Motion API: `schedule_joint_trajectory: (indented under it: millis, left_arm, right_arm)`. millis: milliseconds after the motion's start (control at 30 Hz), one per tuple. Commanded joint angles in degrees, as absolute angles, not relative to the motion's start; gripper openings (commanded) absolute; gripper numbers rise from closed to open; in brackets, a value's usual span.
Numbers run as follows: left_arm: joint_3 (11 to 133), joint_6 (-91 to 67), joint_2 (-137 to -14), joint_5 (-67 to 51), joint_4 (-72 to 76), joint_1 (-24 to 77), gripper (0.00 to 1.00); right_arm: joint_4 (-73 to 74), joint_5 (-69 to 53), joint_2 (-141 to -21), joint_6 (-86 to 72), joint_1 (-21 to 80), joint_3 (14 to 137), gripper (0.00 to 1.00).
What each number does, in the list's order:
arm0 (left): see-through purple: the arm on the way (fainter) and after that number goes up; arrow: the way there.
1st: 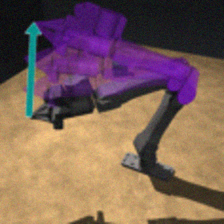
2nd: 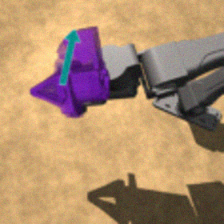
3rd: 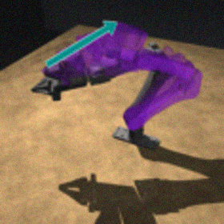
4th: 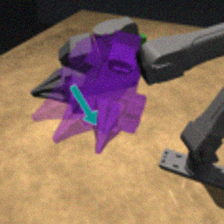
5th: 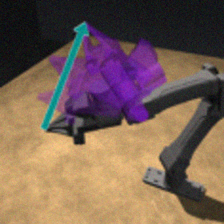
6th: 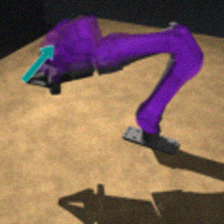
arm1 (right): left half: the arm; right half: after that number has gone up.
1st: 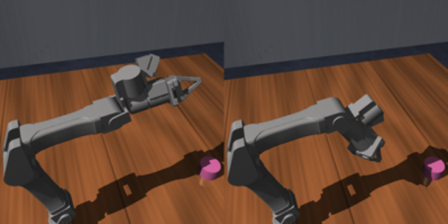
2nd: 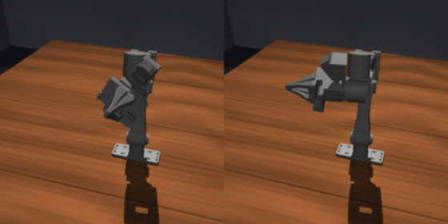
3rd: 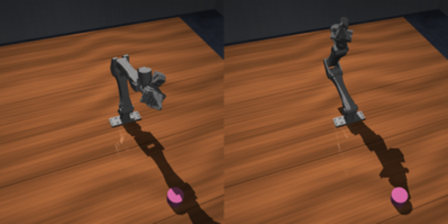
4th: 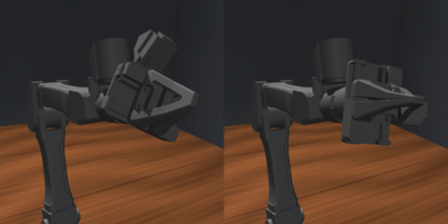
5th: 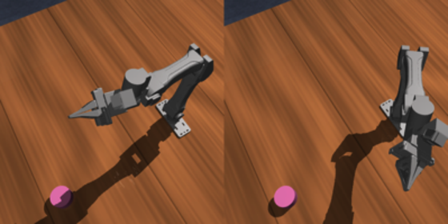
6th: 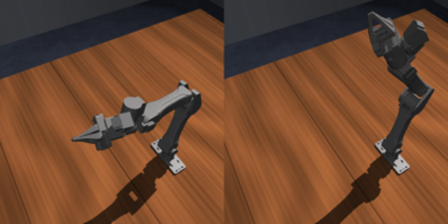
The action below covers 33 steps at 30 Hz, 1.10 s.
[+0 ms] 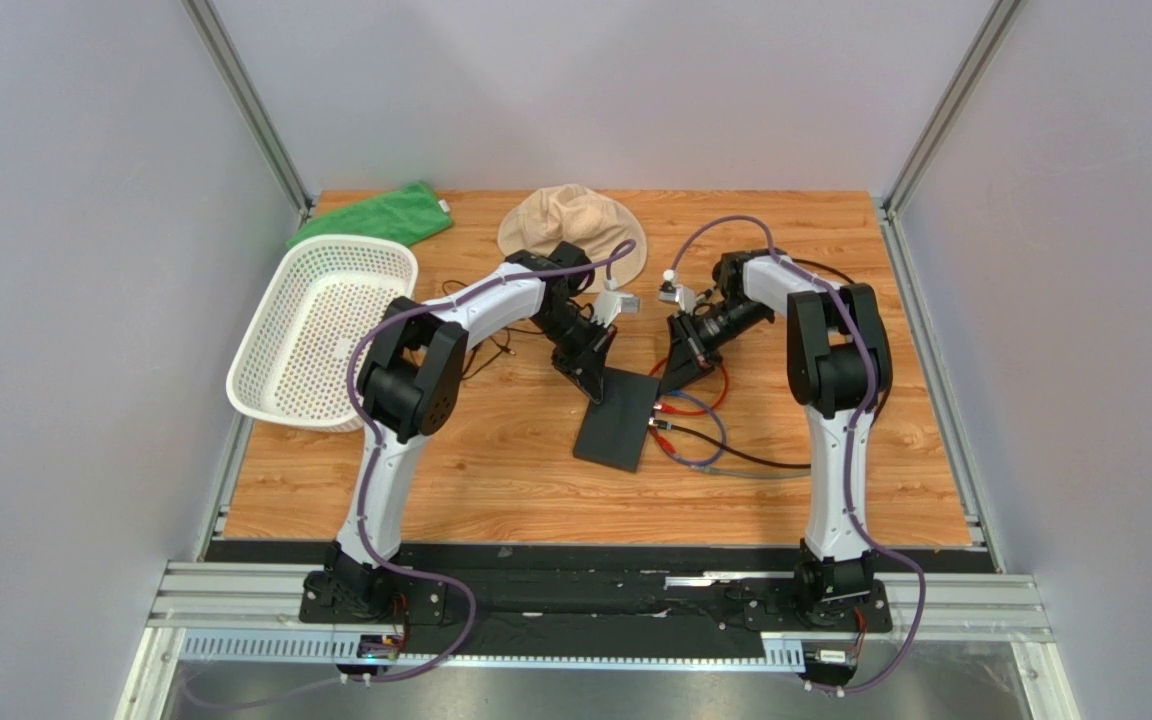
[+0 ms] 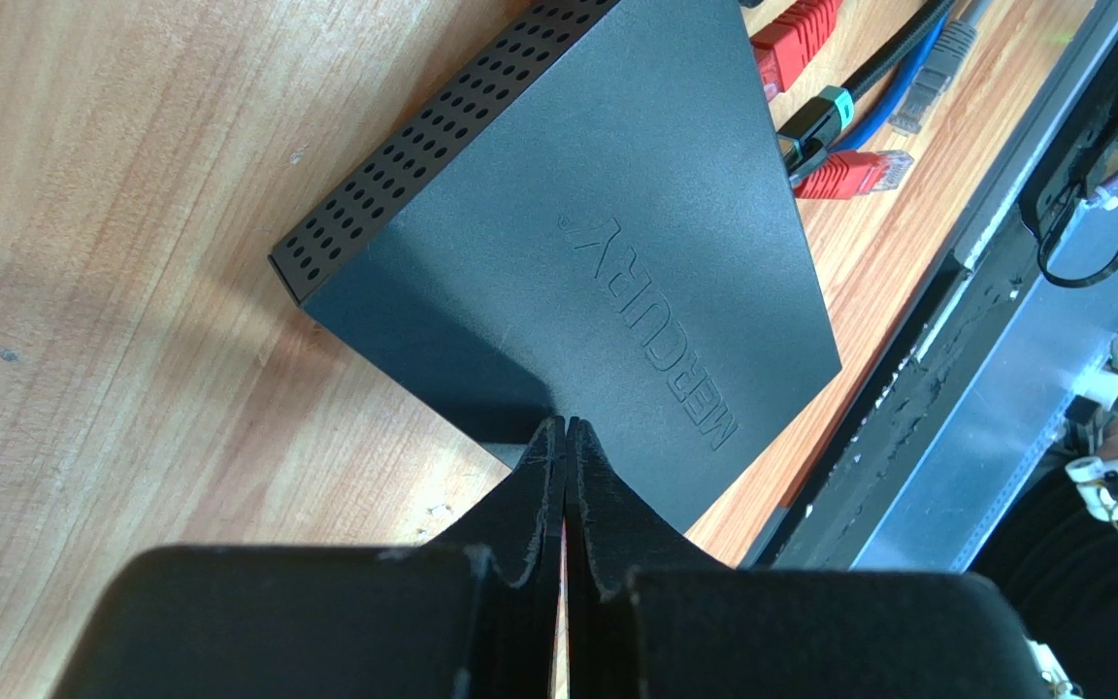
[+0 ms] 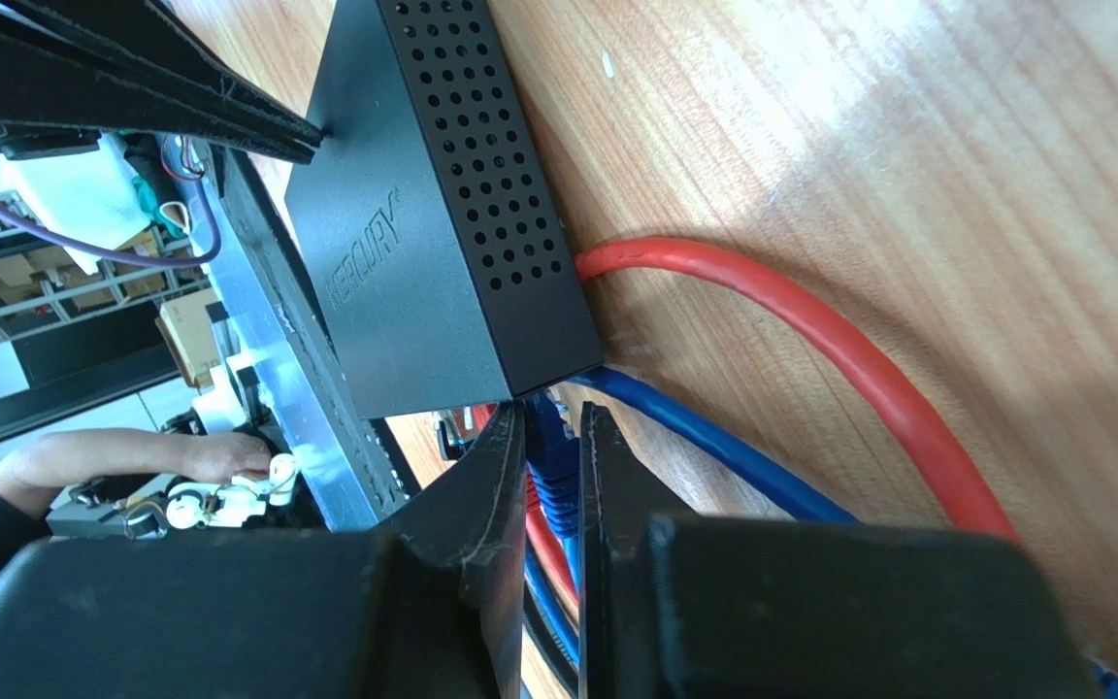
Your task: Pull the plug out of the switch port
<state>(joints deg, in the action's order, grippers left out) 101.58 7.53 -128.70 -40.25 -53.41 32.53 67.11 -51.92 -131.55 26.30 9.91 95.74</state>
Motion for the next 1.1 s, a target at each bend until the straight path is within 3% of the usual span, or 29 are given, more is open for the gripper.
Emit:
schedule_joint_trajectory:
  millis: [0, 400, 1067]
  left_arm:
    - [101.0, 9.8, -131.7, -33.4, -50.9, 32.6, 0.0]
    - [101.0, 10.2, -131.5, -33.6, -50.9, 32.7, 0.0]
    - [100.7, 10.6, -131.3, -33.1, -50.8, 33.0, 0.0]
  right_arm:
    - [69.1, -45.7, -133.7, 29.9, 10.1, 93.9, 0.0]
    - [63.2, -43.5, -132.1, 24.3, 9.4, 90.7, 0.0]
    - [71.4, -41.9, -131.6, 35.2, 8.2, 90.4, 0.0]
